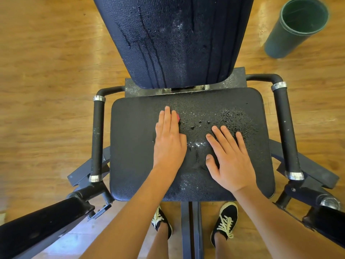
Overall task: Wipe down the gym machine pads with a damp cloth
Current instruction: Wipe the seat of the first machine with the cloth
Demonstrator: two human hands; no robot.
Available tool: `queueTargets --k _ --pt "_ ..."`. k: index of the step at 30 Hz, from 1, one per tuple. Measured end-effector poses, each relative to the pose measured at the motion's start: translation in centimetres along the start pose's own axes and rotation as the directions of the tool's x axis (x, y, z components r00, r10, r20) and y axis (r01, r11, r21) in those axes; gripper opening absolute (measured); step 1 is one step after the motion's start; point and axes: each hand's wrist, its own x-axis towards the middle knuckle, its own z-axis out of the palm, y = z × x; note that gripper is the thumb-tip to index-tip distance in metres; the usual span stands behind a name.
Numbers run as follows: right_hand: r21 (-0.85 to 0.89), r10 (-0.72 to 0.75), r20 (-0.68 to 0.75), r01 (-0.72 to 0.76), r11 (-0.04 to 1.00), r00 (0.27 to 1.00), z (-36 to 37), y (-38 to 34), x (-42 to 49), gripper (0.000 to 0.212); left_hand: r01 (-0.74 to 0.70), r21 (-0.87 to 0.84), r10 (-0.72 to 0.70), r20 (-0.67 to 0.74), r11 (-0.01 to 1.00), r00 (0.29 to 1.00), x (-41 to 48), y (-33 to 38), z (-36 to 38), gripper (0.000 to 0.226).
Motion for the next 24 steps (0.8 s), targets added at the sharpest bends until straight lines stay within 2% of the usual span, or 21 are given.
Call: queueTargets --k 7,12,18,24 --pt "0.013 0.009 0.005 -0.009 1.0 1.0 0.0 -0.5 0.3 0.056 0.029 0.171 -0.025 -0.024 0.985 0.999 2.3 -0.1 -0.1 0.058" --pt "0.013 -0.004 -0.019 0.004 1.0 1.0 0.0 0.1 0.0 0.054 0.065 0.097 -0.058 -0.076 0.993 0.995 5.0 1.1 0.2 0.054" --pt "0.011 0.0 -0.014 0.0 1.0 1.0 0.1 -0.1 0.0 0.055 0.017 0.225 -0.021 0.016 0.974 1.0 3.4 0.4 0.3 0.058" --pt "0.005 -0.001 -0.006 0.001 1.0 1.0 0.0 -0.1 0.1 0.055 0.027 0.188 -0.037 0.051 0.982 0.998 -1.3 0.2 0.8 0.06"
